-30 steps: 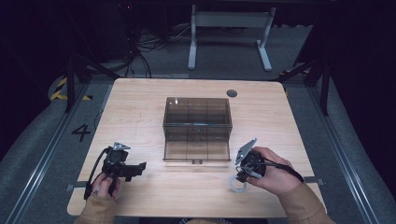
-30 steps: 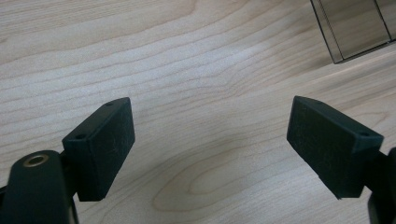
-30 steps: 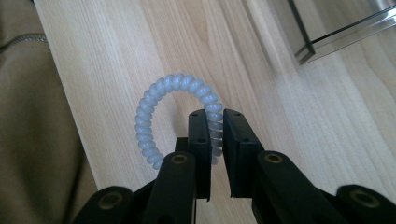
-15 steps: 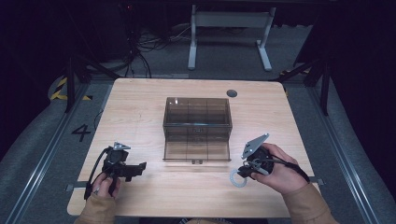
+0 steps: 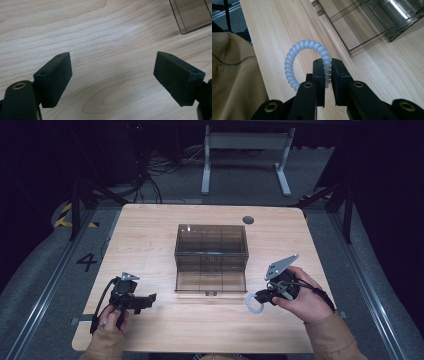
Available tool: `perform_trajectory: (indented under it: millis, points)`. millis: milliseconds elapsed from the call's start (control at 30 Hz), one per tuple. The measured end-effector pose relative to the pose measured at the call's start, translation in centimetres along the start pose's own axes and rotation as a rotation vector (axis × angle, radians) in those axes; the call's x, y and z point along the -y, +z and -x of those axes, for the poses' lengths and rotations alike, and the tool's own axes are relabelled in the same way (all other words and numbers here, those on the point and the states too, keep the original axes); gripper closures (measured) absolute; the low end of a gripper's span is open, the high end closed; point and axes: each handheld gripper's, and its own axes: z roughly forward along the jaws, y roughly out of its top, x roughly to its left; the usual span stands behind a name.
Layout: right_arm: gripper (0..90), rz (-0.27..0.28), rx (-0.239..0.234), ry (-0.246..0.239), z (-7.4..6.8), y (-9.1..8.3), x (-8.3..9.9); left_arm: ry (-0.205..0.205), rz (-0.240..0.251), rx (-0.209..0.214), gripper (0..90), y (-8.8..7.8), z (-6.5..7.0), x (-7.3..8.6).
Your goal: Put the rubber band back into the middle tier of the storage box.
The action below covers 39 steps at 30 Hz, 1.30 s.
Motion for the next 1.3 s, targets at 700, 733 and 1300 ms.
perform_trajectory:
  millis: [700,733,1300]
  points:
    - [82.3,-0.051,0.033,-0.017,2.1,-0.3,-3.6,0.003,-0.002,-0.005,15.9,0.0,0.1,0.0]
    - [82.3,-0.053,0.032,-0.021,2.1,-0.2,-3.8,0.000,0.000,-0.002,15.9,0.0,0.0,0.0]
    - [82.3,-0.084,0.021,-0.073,2.5,1.6,-8.6,0.003,0.000,0.001,15.9,0.1,0.1,-0.1]
